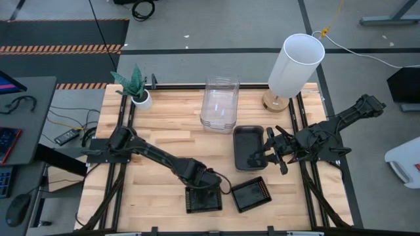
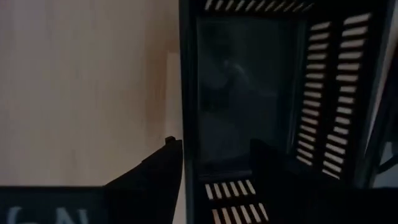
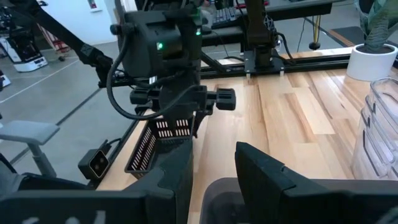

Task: Stack baskets by color
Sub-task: Stack the left black bin on top of the right black bin

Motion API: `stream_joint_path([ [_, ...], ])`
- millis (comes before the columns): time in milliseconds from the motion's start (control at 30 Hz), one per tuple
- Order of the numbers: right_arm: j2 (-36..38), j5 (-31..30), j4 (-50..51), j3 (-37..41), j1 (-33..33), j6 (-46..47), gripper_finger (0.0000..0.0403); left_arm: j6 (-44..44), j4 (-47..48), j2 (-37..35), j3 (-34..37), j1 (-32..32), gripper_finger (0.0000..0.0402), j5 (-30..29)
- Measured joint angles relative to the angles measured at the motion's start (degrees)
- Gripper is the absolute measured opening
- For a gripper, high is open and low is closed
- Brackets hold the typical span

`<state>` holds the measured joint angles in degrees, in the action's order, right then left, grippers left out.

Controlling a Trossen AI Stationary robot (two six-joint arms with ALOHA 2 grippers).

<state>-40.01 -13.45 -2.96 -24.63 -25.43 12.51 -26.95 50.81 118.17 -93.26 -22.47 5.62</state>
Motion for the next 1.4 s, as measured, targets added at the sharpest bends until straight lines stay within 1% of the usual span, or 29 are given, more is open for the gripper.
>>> stream_joint_path([
  [200,0.0,0.02,0.0,0.01,0.0,0.0,0.0125,-1.14,-0.64,0.0,2.21,-0.52,0.0168,-3.37],
  [300,0.0,0.02,-0.01,0.01,0.0,0.0,0.0125,-0.73,-1.3,0.05,2.3,-0.58,0.0149,-3.71],
  [467,0.0,0.02,-0.26,-0.01,0.0,0.0,0.0125,0.6,-2.12,1.63,2.3,-0.69,0.0093,-3.66],
  [633,-0.02,0.04,-0.48,-0.01,0.0,0.0,0.0125,0.81,-5.65,2.56,2.16,-0.17,0.0015,-3.73],
  [667,0.0,0.04,-0.48,-0.01,0.0,0.0,0.0125,0.61,-5.64,2.47,1.59,-0.02,0.001,-3.78],
  [800,0.05,0.32,-0.34,-0.01,-0.01,-0.04,0.0125,0.62,-3.4,2.4,-3.64,0.52,0.0007,-3.92],
  [933,3.09,6.41,0.47,-0.01,-1.06,-0.92,0.0125,0.31,2.19,2.39,-10.62,0.51,0.0005,-3.92],
  [1000,5.83,7.51,0.58,-0.01,-2.18,-1.64,0.0125,-1.12,3.04,2.36,-13.88,0.47,0.0006,-4.18],
  [1067,8.59,5.97,0.98,-0.05,-3.4,-2.66,0.0125,-2.56,0.66,2.32,-16.48,0.44,0.0005,-5.64],
  [1167,11.86,2.72,2.55,-0.06,-5.04,-4.38,0.0125,-4.85,-7.29,2.27,-18.0,1.27,0.0005,-8.44],
  [1233,13.32,2.38,3.52,-0.06,-5.97,-5.04,0.0125,-6.09,-11.93,2.48,-18.09,2.32,0.0005,-8.45],
  [1333,14.32,2.27,4.31,-0.06,-7.16,-5.65,0.0125,-7.57,-16.49,3.57,-18.11,3.87,0.0005,-8.51],
  [1400,14.45,1.57,5.32,-0.06,-7.77,-6.8,0.0125,-8.06,-17.0,4.13,-17.99,4.57,0.0005,-8.62],
])
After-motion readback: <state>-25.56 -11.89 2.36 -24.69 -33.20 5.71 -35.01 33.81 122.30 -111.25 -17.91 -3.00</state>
